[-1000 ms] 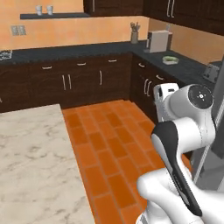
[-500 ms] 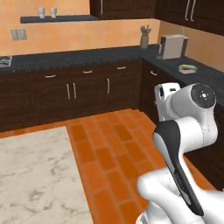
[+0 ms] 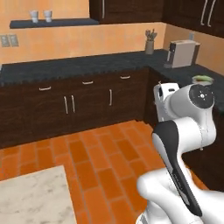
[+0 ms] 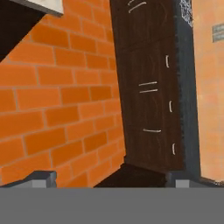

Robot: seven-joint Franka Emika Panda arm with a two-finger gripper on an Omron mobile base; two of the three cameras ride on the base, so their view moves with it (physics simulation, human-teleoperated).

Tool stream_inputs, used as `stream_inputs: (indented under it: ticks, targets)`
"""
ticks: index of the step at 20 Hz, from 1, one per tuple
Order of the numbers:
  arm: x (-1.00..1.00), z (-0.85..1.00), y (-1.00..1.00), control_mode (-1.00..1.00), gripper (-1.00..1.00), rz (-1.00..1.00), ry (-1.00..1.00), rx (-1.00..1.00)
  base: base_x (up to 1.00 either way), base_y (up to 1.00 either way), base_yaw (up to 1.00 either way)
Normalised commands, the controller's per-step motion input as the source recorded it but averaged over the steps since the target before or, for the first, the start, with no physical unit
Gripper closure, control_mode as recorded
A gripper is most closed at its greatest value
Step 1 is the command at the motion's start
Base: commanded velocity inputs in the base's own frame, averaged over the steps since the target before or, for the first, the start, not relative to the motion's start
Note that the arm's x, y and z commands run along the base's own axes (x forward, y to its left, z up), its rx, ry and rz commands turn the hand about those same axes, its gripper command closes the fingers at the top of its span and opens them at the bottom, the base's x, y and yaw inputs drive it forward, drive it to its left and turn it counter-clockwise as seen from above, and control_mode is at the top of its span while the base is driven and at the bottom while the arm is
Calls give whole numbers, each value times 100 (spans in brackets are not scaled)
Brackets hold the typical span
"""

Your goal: Take the meat container that has the shrimp and place it on the second highest rack of the freezer. Then take the vegetable container that has the carrot and corn and place it on the highest rack of the freezer.

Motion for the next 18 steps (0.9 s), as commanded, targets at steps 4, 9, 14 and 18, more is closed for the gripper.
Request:
stream_inputs:
  ticks: [4,9,14,18]
  targets:
    - [0,0,0,100,-100,0,0,0,100,-65,-23]
    - [0,0,0,100,-100,0,0,0,99,-55,-38]
    - [0,0,0,100,-100,0,0,0,92,-15,-47]
    - [0,0,0,100,-100,0,0,0,74,10,-58]
